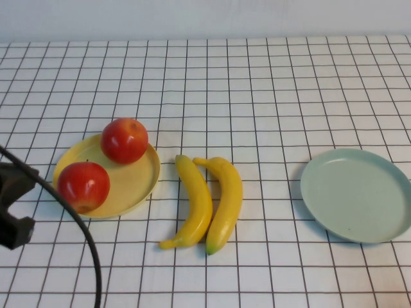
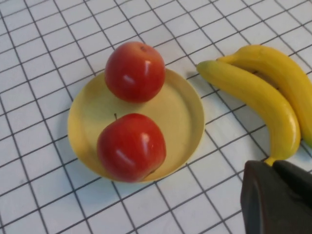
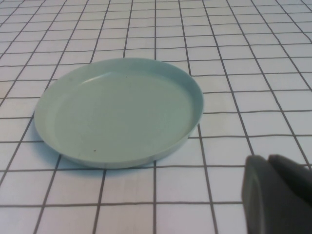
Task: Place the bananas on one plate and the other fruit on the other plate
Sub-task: Put another type of fruit in the right plate
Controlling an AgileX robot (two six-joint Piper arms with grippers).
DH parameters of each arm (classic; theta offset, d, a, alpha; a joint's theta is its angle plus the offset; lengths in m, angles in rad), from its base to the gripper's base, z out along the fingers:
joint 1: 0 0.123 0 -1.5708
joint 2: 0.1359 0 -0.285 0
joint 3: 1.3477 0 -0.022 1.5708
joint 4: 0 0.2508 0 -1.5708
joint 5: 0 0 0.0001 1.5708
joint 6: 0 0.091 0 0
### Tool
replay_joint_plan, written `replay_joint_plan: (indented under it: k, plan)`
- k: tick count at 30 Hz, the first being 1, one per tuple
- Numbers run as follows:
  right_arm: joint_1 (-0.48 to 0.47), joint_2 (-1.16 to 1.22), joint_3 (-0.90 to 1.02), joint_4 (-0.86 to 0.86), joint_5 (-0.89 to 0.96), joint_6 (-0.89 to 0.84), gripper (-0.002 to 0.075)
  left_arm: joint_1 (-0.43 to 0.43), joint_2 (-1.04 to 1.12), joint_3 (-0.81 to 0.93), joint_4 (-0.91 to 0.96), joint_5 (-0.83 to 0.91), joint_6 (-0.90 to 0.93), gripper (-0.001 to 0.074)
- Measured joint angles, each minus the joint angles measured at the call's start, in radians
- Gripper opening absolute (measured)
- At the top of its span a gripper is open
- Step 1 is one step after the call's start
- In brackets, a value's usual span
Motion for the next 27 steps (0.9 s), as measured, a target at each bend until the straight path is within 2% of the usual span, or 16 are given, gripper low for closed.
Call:
replay_joint_plan:
  k: [9,12,19,27]
  plan:
    - [0.0,0.0,0.0,0.0,0.0,0.0,-0.0017,0.0,-0.145,0.01,0.175,0.205,-0.206,-0.0002]
    - [0.0,0.0,0.0,0.0,0.0,0.0,-0.0017,0.0,-0.2,0.042,0.228,0.212,-0.244,-0.0002]
    - [0.0,0.0,0.0,0.0,0.0,0.0,-0.0017,0.0,-0.44,0.227,0.34,0.031,-0.296,-0.0002]
    - [0.0,0.0,0.0,0.0,0.0,0.0,-0.0017,0.0,-0.787,0.564,0.463,-0.275,-0.454,-0.0002]
